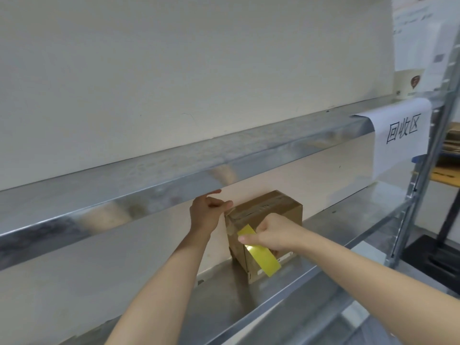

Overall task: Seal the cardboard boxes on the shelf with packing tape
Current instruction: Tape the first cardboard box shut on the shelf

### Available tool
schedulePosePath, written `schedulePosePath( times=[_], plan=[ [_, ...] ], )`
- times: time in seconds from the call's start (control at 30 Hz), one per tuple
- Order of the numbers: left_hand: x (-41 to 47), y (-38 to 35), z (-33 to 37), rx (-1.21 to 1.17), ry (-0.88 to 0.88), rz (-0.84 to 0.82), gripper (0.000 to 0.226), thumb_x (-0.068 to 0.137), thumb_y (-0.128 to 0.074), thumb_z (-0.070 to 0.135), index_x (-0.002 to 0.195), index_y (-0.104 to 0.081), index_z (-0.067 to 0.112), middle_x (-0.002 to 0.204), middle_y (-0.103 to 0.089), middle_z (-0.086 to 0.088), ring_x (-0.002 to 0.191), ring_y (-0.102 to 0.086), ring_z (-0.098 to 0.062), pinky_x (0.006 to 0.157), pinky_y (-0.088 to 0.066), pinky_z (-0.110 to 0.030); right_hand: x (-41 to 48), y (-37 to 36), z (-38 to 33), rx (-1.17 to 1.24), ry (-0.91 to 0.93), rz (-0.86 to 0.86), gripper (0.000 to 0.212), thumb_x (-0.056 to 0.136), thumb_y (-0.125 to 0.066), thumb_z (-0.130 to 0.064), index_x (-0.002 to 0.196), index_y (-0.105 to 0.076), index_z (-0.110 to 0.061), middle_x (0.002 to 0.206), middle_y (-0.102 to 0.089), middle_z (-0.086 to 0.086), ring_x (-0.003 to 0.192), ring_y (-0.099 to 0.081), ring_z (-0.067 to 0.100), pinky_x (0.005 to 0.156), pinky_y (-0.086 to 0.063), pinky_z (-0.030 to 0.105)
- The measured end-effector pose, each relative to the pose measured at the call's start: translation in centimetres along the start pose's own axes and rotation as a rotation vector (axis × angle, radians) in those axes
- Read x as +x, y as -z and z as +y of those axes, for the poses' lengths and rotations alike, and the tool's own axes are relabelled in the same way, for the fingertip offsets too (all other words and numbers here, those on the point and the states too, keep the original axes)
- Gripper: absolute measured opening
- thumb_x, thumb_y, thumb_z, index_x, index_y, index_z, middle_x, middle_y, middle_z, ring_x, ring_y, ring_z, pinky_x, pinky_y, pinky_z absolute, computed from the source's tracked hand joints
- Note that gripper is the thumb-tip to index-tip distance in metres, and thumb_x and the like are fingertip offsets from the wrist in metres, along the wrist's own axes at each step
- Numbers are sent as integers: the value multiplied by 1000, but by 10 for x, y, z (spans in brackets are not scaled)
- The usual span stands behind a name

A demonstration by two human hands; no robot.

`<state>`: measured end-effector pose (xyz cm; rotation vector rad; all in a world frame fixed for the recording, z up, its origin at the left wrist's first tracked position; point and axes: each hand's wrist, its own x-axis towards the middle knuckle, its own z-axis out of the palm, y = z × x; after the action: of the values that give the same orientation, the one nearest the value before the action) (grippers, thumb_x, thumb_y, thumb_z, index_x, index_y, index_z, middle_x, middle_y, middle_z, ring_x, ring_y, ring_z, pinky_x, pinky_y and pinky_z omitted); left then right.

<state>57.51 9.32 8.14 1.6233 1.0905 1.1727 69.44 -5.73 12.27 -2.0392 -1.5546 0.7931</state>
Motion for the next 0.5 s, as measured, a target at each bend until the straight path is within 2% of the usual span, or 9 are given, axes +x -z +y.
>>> schedulePosePath(
  times=[0.07, 0.17, 0.23, 0.33, 0.43, 0.5],
  plan=[
    [-3, -5, -5, -4, -13, 38, 24, 70, -84, 20, 84, -67, 27, 86, -71, -3, 85, -66, -17, 89, -50, -32, -3, 5, 1, 16, -46, 12, 57, 81, -68, -51, 53, -33, -17, 51, -35, -3, 47, -39, 14, 52, -35, 23],
    [-8, -15, -14, -36, -45, 106, 25, 70, -85, 18, 86, -66, 24, 72, -67, 3, 71, -63, -11, 79, -51, -28, -5, 12, 1, -10, -97, -18, 51, 80, -70, -51, 58, -41, -15, 56, -43, -2, 49, -43, 13, 50, -36, 23],
    [-7, -20, -17, -60, -69, 128, 23, 70, -84, 17, 82, -67, 26, 70, -66, 4, 67, -62, -8, 75, -50, -26, -4, 15, 1, -43, -124, -67, 43, 79, -71, -49, 61, -49, -16, 60, -51, -2, 54, -48, 13, 53, -37, 23],
    [-1, -23, -20, -90, -67, 168, 20, 72, -83, 15, 82, -69, 25, 68, -65, 5, 61, -59, 2, 70, -47, -16, -1, 17, -2, -91, -134, -158, 36, 80, -69, -43, 64, -52, -16, 62, -54, -1, 56, -52, 14, 55, -41, 22],
    [6, -19, -29, -109, -35, 255, 15, 74, -81, 12, 85, -71, 16, 76, -67, -1, 66, -60, 0, 65, -42, -2, -1, 16, -1, -42, -149, -204, 33, 83, -67, -44, 77, -63, -12, 70, -64, 2, 64, -64, 16, 64, -55, 23],
    [12, -15, -36, -53, -51, 262, 16, 75, -81, 13, 88, -72, 11, 80, -68, -3, 71, -61, -5, 65, -41, 0, -3, 12, 4, -42, -159, -209, 39, 85, -65, -49, 74, -63, -12, 68, -65, 2, 63, -65, 16, 67, -58, 25]
  ],
)
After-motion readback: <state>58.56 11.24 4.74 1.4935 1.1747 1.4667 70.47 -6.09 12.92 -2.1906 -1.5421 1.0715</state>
